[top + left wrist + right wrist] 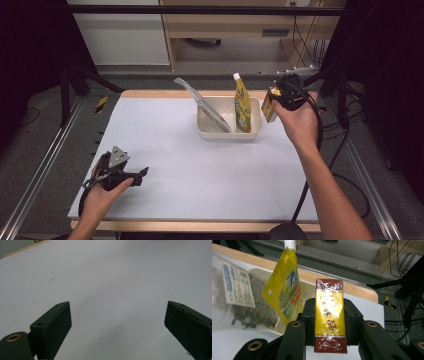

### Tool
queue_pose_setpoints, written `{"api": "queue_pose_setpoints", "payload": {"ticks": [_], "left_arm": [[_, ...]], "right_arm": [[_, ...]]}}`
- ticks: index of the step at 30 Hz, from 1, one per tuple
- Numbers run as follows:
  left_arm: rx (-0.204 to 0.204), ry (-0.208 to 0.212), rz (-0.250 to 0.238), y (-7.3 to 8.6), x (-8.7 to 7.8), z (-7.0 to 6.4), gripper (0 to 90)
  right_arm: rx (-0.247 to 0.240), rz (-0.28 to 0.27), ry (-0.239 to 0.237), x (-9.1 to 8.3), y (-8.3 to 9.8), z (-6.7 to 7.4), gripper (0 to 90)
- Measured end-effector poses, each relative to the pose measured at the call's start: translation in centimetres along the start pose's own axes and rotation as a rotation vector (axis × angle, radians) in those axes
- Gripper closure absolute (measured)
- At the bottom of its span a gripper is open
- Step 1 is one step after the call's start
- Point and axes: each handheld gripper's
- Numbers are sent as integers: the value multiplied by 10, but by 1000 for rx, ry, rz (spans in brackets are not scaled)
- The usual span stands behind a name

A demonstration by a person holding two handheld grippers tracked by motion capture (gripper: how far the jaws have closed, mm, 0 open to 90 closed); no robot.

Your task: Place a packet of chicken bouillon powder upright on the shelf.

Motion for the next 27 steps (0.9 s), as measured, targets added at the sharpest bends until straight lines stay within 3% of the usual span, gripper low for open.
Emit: {"api": "queue_pose_setpoints", "payload": {"ticks": [10, 22, 27], "left_arm": [[-6, -3, 0, 0, -1, 2, 72], [-6, 0, -1, 0, -1, 2, 73], [-27, 8, -8, -1, -1, 3, 74]], "right_arm": [[38, 10, 21, 21, -31, 5, 678], [36, 13, 23, 25, -37, 7, 679], [43, 27, 23, 28, -37, 9, 679]]}}
Point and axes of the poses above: each handheld gripper's, and its own axes: x roughly forward along the jaws, y roughly out of its underside, z roughly to its left
